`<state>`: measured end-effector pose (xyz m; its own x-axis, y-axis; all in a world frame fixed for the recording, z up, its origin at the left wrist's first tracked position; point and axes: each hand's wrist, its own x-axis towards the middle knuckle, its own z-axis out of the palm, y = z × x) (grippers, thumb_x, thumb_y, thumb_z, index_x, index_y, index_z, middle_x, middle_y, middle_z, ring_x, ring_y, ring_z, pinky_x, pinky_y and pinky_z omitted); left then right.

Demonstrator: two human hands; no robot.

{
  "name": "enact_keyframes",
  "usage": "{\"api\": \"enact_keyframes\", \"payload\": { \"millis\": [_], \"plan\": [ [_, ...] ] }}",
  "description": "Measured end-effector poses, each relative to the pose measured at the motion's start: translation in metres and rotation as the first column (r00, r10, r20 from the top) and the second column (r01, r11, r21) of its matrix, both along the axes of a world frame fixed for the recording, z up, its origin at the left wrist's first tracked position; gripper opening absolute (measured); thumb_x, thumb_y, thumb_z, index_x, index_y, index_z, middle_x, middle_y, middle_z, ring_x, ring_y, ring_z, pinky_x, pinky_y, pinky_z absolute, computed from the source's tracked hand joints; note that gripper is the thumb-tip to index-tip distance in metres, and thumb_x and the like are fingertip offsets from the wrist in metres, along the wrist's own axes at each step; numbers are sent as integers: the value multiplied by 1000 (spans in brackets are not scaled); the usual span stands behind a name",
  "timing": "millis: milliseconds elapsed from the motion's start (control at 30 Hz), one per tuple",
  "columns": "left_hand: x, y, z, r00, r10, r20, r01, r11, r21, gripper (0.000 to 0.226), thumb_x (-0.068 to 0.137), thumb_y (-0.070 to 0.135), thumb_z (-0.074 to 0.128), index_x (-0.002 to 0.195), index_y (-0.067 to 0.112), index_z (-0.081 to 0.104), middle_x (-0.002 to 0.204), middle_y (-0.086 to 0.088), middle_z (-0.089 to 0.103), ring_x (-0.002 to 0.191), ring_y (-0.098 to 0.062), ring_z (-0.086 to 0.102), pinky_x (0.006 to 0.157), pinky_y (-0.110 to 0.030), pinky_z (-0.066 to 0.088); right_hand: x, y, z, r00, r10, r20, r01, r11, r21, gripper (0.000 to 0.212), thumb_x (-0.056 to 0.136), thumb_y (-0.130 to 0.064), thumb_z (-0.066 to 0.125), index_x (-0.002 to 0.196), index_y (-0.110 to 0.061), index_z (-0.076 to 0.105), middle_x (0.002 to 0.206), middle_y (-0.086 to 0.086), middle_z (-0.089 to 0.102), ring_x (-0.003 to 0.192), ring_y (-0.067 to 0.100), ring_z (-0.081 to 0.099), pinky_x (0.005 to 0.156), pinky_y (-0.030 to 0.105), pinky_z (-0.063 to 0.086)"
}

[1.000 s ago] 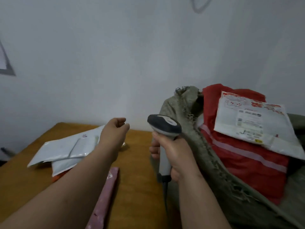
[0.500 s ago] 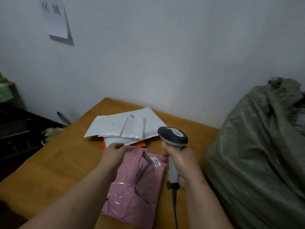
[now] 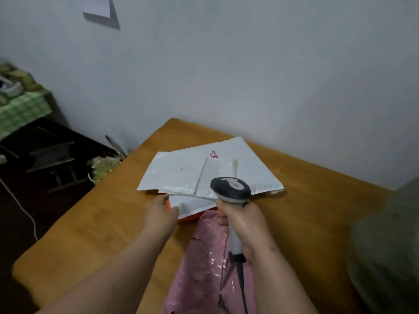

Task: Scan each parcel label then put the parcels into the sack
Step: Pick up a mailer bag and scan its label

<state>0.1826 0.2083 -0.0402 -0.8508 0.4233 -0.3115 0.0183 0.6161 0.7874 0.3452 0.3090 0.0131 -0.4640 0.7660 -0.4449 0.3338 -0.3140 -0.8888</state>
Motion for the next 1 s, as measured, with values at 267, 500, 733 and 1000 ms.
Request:
{"api": "enact_keyframes", "payload": {
  "millis": [267, 500, 733, 1000],
  "plan": [
    [-70, 38, -37, 869, -394, -299, 293, 898, -329, 72, 92, 18, 54, 156, 31, 22, 166, 1, 13, 152, -23, 14, 120, -44, 22, -51, 13, -24, 993, -76, 93, 76, 997, 4, 19, 84, -32, 78, 92, -16, 72, 74, 2, 77, 72, 15, 74, 72, 36, 60],
    [-96, 42, -56, 809, -555, -193, 426, 780, -459, 62, 100, 29, 39, 155, 42, 13, 165, 4, 17, 149, -23, 22, 118, -54, 13, -78, 12, -42, 982, -164, 94, 168, 985, -35, 18, 84, -33, 78, 96, -21, 72, 78, -2, 78, 78, 15, 75, 78, 39, 62],
    [-101, 28, -52, 955, -263, -138, 275, 958, 78, 27, 102, 21, 47, 116, 28, 69, 111, 1, 66, 104, -23, 62, 89, -41, 51, -72, 2, -42, 972, -221, 76, 223, 974, -23, 19, 84, -33, 78, 96, -19, 71, 78, -1, 78, 75, 13, 75, 69, 31, 58],
    [-95, 4, 36, 912, -7, 410, -227, 824, 518, 13, 102, 23, 53, 107, 24, 66, 100, -6, 76, 93, -30, 72, 80, -48, 58, -49, -7, -16, 974, -223, -41, 220, 974, -56, 25, 83, -36, 80, 98, -18, 72, 80, -1, 78, 79, 18, 77, 79, 42, 59]
  ]
}}
